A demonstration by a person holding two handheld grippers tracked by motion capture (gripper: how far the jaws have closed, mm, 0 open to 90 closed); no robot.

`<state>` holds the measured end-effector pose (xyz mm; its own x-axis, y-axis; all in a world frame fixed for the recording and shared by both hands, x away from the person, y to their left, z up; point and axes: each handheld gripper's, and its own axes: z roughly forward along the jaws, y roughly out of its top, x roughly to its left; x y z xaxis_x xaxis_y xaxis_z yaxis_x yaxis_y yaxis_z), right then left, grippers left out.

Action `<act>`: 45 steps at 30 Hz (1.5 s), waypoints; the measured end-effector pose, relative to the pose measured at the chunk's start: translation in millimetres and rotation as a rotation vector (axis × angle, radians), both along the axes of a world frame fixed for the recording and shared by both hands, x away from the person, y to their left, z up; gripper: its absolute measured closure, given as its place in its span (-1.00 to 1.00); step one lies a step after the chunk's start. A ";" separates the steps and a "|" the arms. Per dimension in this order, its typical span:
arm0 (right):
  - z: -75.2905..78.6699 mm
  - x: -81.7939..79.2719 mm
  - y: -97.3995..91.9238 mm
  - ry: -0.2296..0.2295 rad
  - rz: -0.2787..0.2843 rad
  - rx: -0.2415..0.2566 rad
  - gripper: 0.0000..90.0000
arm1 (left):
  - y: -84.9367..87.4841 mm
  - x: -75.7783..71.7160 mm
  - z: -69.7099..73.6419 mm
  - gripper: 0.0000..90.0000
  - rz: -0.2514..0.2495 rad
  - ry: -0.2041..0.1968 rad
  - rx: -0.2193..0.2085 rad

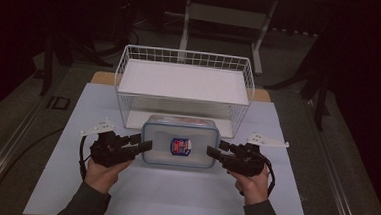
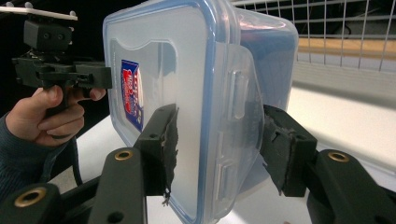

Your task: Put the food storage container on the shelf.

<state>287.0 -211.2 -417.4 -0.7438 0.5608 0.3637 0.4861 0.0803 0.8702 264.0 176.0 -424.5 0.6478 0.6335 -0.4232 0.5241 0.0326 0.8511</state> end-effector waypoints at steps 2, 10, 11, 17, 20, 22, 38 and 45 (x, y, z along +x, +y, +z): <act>4.2 0.8 0.1 -0.008 0.000 0.004 0.08 | -0.1 1.3 6.5 0.14 -0.001 -0.009 0.003; 24.9 5.4 -2.9 -0.051 -0.006 0.027 0.07 | -3.7 7.8 34.0 0.14 -0.003 -0.055 0.019; 28.8 6.2 -3.5 -0.057 -0.007 0.027 0.08 | -4.1 8.5 36.4 0.14 -0.003 -0.059 0.016; 46.3 11.2 -5.9 -0.079 -0.011 0.023 0.08 | -6.0 14.7 49.5 0.14 0.001 -0.080 0.000; 53.0 14.3 -6.2 -0.091 -0.012 0.026 0.08 | -6.0 18.1 57.0 0.14 0.003 -0.092 -0.002; 58.0 16.5 -6.0 -0.098 -0.013 0.028 0.08 | -5.7 20.9 62.3 0.14 0.004 -0.102 -0.007; 88.5 38.0 -4.0 -0.147 -0.017 0.045 0.08 | -3.6 40.4 88.5 0.14 0.015 -0.148 -0.016; 98.2 47.6 -2.3 -0.163 -0.017 0.044 0.08 | -2.2 48.7 94.7 0.14 0.022 -0.158 -0.029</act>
